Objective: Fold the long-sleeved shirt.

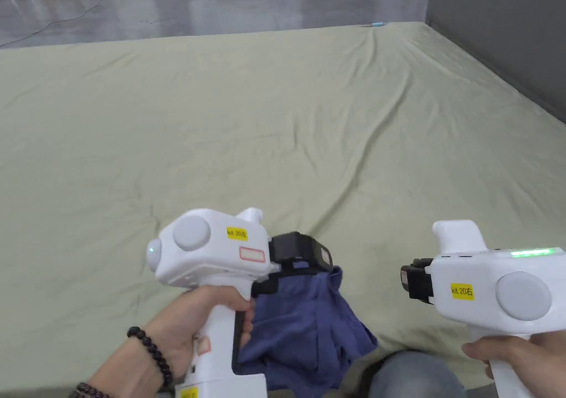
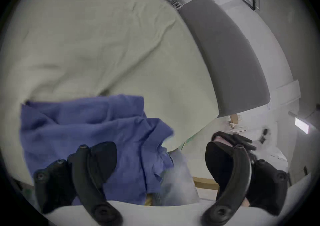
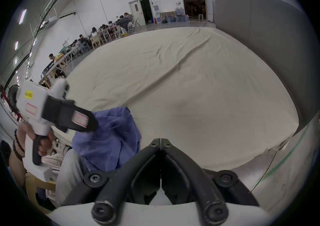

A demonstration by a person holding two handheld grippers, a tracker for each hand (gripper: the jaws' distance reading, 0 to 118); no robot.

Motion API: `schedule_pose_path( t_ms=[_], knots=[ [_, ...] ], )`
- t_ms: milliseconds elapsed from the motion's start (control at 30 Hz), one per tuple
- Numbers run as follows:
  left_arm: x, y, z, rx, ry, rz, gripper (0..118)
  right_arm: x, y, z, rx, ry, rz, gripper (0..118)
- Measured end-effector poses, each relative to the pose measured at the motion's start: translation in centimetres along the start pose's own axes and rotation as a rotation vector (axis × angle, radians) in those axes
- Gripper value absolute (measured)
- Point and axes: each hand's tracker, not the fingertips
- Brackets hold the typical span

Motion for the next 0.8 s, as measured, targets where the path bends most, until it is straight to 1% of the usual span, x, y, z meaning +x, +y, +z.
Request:
schedule_pose_path(
  t_ms=[67,100,133,167,200,233,333,400,467,533,600,633,667,700,733,767,800],
  knots=[
    [-0.1,0.1,3.3,0.052,-0.001,0.005,102,-0.5,-0.1,-0.2,0.001,0.017,0.0,0],
    [-0.5,0.0,4.8,0.094,-0.021,0.006,98,-0.8,-0.2,-0.3,0.0,0.026,0.001,0],
    [-1.1,-0.2,6.4,0.142,-0.038,-0.002,82,-1.1,-0.3,-0.5,-0.005,0.039,0.003,0],
    [-1.5,-0.6,7.7,0.162,-0.031,-0.013,38,-1.6,-0.3,-0.8,-0.015,0.058,0.003,0],
    [-2.1,-1.0,8.6,0.177,-0.001,-0.005,4,-2.0,-0.3,-1.2,-0.025,0.081,-0.001,0],
    [-3.1,-1.4,9.6,0.21,0.031,0.012,0,-2.7,-0.3,-1.7,-0.037,0.125,-0.009,0],
    [-6.1,-2.5,11.1,0.208,0.072,0.037,0,-5.3,-0.1,-3.4,-0.059,0.243,-0.013,0],
    [-8.2,-3.4,11.4,0.198,0.11,0.083,0,-7.3,0.1,-4.8,-0.082,0.325,0.004,0],
    [-10.4,-4.0,11.1,0.181,0.104,0.097,0,-9.1,0.1,-7.3,-0.122,0.388,0.001,0],
    [-12.1,-4.7,10.5,0.167,0.096,0.14,0,-9.6,-0.2,-10.1,-0.182,0.402,-0.03,0],
    [-13.6,-4.9,10.0,0.171,0.075,0.183,0,-9.5,-0.6,-12.6,-0.223,0.362,-0.074,0],
    [-14.2,-5.0,9.6,0.179,0.072,0.215,2,-9.1,-0.8,-13.7,-0.245,0.328,-0.087,0],
    [-14.6,-4.9,9.3,0.175,0.073,0.229,29,-8.7,-1.1,-14.4,-0.265,0.308,-0.087,0],
    [-14.9,-4.8,9.0,0.174,0.074,0.241,63,-8.2,-1.3,-14.9,-0.274,0.309,-0.101,0],
    [-15.2,-4.6,8.6,0.164,0.072,0.253,93,-7.6,-1.5,-15.0,-0.266,0.361,-0.154,0],
    [-15.4,-4.4,8.2,0.15,0.066,0.259,108,-7.0,-1.4,-15.0,-0.268,0.396,-0.202,0],
    [-15.5,-4.4,7.9,0.151,0.052,0.26,108,-6.7,-1.3,-15.0,-0.28,0.395,-0.218,0]
  ],
)
